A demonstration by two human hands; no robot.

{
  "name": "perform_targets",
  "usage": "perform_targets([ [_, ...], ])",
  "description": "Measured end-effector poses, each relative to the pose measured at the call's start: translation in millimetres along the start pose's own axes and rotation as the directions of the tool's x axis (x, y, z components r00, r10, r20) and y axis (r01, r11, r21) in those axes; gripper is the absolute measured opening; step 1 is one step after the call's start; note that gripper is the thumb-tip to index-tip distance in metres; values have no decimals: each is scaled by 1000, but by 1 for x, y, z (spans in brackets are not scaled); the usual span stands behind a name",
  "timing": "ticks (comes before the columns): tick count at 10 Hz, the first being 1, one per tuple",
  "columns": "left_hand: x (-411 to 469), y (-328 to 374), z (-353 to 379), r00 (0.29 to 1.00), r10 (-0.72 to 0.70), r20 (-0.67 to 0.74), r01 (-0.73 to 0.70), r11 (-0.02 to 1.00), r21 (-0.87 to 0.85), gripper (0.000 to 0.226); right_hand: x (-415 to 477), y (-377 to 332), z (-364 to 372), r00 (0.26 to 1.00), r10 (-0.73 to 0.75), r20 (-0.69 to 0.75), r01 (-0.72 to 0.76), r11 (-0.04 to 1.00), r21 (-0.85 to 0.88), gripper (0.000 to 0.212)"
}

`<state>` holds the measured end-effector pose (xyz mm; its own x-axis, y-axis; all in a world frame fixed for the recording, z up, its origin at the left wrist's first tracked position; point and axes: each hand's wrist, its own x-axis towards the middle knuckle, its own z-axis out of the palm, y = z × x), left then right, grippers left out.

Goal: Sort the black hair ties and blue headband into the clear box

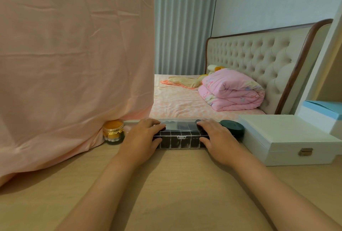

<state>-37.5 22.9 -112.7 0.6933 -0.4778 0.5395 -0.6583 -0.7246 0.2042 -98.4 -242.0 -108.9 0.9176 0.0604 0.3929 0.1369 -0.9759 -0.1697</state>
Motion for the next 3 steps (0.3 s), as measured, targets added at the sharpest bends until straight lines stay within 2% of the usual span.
perform_targets([
  [1, 2, -1, 0, 1000, -1, 20, 2, 1000, -27, 53, -1, 4, 1, 1000, 5, 16, -6, 999, 46, 55],
  [2, 5, -1, -6, 995, -30, 100, 35, 998, -46, 57, -4, 8, 3, 1000, -5, 19, 3, 996, 90, 59],
  [3, 13, 5, -29, 990, -89, 114, 105, 983, -148, 62, -2, 5, -15, 998, 54, -18, -50, 982, 185, 67],
])
